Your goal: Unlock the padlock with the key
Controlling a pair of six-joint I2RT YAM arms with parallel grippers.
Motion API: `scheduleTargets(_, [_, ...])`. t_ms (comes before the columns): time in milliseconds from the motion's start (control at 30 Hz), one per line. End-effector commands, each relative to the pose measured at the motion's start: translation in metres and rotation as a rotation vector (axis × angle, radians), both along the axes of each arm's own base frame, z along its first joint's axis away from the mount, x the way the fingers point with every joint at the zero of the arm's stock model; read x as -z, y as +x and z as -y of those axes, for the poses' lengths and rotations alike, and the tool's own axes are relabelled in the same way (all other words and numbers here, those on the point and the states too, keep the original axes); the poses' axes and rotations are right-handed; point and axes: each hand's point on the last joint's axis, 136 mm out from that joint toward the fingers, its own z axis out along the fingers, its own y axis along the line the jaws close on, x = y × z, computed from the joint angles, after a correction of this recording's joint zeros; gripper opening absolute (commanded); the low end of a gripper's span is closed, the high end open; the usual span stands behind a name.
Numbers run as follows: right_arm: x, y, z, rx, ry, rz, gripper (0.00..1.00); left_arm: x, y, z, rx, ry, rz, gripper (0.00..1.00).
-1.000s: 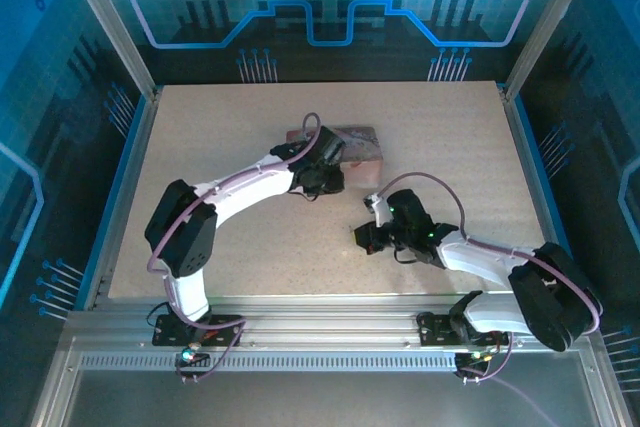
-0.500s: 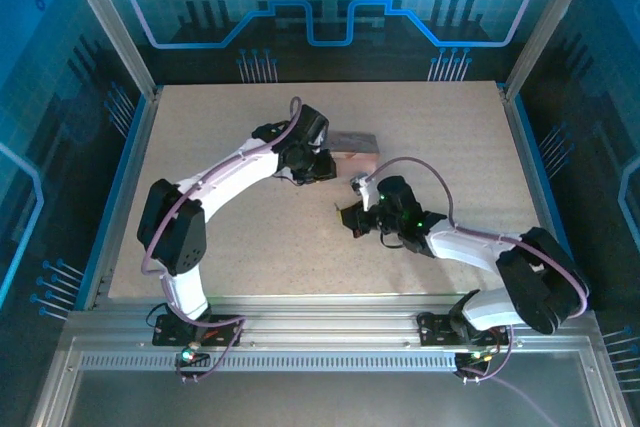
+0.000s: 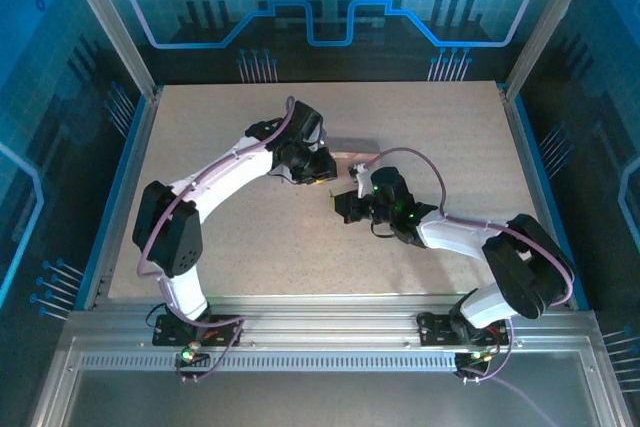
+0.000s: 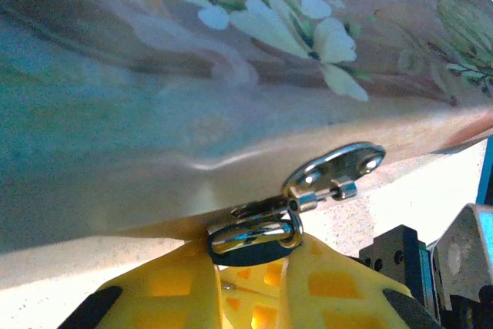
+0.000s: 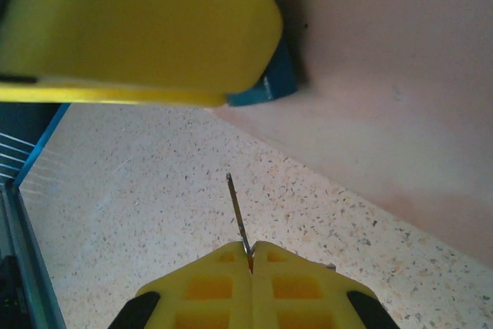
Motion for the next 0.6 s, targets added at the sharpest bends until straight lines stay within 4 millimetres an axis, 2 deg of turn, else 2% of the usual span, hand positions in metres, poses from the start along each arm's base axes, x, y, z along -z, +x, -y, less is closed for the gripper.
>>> scheduleTargets(0, [-0.0167, 0.014, -0.0007, 0.062, 0.06, -0.012, 0.0, -0.0398, 0.0014, 0.0065, 0.014, -0.099, 0.07, 0.0])
scheduleTargets(300, [-0.0228, 0.0154, 0.0012, 0.071, 0.075, -0.019, 0.0, -0.0364, -0.0025, 0.0094, 0.047, -0.118, 0.063, 0.0])
scheduleTargets(567, [-0.0231, 0.0125, 0.0082, 0.075, 0.067, -0.015, 0.0, -0.0353, -0.0028, 0.0029, 0.056, -0.119, 0.064, 0.0])
